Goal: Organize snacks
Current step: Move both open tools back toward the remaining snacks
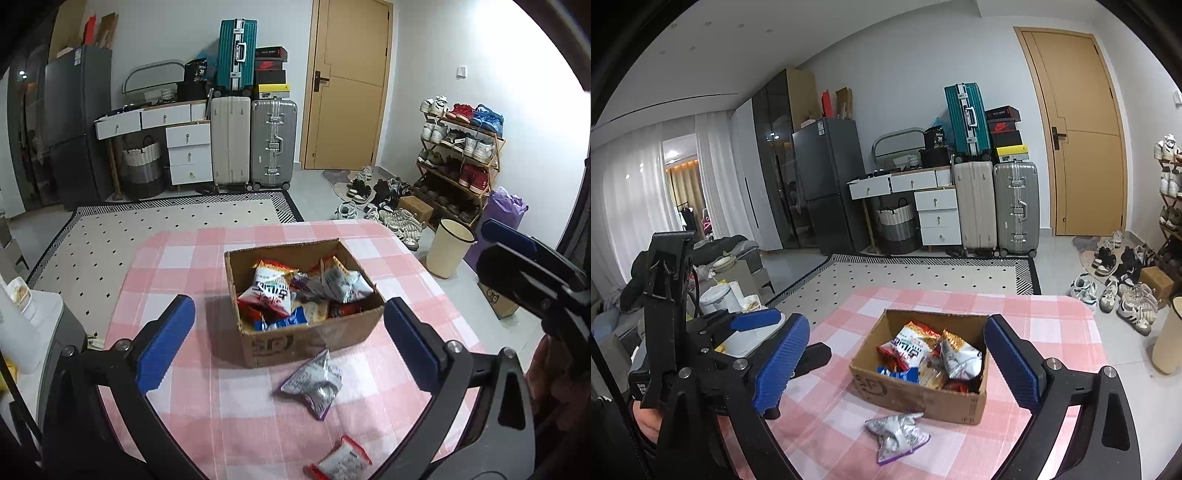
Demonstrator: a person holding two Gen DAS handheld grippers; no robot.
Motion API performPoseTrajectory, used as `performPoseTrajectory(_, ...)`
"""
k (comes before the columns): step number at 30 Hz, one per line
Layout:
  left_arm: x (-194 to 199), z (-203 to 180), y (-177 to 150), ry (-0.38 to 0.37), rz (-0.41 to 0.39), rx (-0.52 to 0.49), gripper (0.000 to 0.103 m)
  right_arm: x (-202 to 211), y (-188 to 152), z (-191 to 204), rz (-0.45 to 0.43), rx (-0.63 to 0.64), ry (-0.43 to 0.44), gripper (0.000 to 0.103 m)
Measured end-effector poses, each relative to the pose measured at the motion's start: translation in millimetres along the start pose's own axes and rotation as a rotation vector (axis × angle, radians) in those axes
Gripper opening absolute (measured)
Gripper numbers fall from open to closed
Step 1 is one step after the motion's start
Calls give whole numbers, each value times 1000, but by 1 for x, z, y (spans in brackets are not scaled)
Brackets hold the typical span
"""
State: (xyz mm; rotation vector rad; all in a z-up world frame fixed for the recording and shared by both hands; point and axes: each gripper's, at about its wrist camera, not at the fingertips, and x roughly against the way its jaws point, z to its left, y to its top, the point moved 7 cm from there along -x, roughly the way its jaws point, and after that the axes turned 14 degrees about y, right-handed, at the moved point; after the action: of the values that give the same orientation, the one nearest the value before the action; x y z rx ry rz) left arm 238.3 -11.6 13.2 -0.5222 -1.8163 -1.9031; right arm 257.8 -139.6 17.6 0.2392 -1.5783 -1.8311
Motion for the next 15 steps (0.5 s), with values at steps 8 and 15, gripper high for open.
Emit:
performPoseTrajectory(8, 26, 2, -37, -32, 26, 17, 102, 42, -23, 28, -21, 21, -18, 101)
performPoseTrajectory(15, 37, -6, -85, -37, 77, -32, 102, 70, -43, 39, -36, -5, -30, 102)
